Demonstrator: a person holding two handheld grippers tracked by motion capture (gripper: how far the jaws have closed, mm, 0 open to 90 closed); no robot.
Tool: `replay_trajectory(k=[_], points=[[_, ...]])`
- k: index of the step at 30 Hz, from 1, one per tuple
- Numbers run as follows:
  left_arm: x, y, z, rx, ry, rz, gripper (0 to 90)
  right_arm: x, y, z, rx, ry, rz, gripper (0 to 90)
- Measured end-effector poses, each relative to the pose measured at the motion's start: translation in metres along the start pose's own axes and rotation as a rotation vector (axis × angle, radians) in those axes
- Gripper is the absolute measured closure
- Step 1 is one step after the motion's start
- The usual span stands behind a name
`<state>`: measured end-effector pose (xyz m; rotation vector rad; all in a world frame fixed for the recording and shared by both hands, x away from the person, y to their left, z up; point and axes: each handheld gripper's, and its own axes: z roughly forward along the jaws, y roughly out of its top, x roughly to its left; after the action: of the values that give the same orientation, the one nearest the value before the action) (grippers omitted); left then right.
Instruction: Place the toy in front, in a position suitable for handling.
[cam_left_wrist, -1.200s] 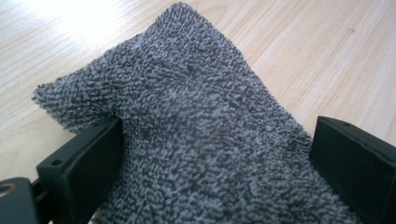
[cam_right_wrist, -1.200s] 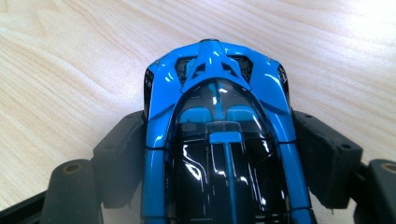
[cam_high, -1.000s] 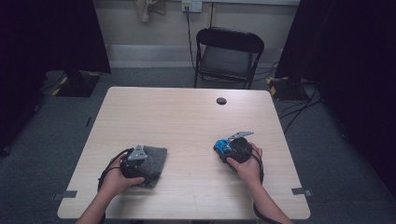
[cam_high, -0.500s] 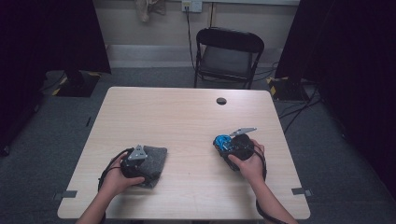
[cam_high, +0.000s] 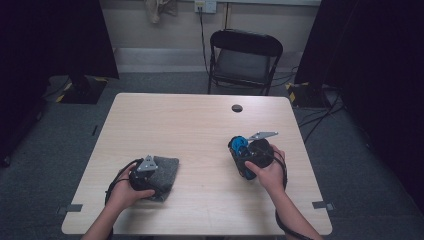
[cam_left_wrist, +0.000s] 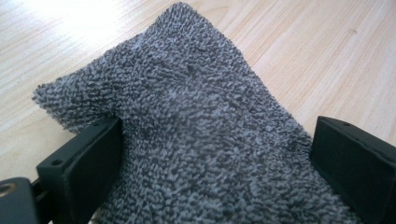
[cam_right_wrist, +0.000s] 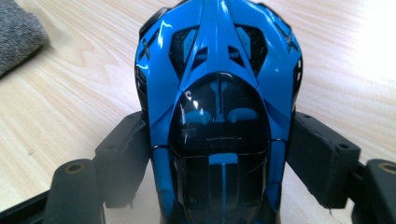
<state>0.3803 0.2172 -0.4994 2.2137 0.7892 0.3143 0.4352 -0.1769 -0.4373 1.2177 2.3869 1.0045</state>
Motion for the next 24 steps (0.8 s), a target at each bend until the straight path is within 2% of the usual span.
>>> replay_trajectory(k=[6,13,24], points=[[0.0,0.0,0.0,-0.001,-0.002,0.0,3.0,0.006,0.008,-0.001,-0.029,0.026,-0.003,25.9],[0.0,0.0,0.0,-0.002,-0.003,0.0,3.0,0.015,0.019,0.003,-0.032,0.047,-0.009,26.0],[0.001,0.0,-0.001,-0.003,-0.011,-0.006,3.0,0.029,0.041,0.034,0.009,0.079,-0.026,26.0]])
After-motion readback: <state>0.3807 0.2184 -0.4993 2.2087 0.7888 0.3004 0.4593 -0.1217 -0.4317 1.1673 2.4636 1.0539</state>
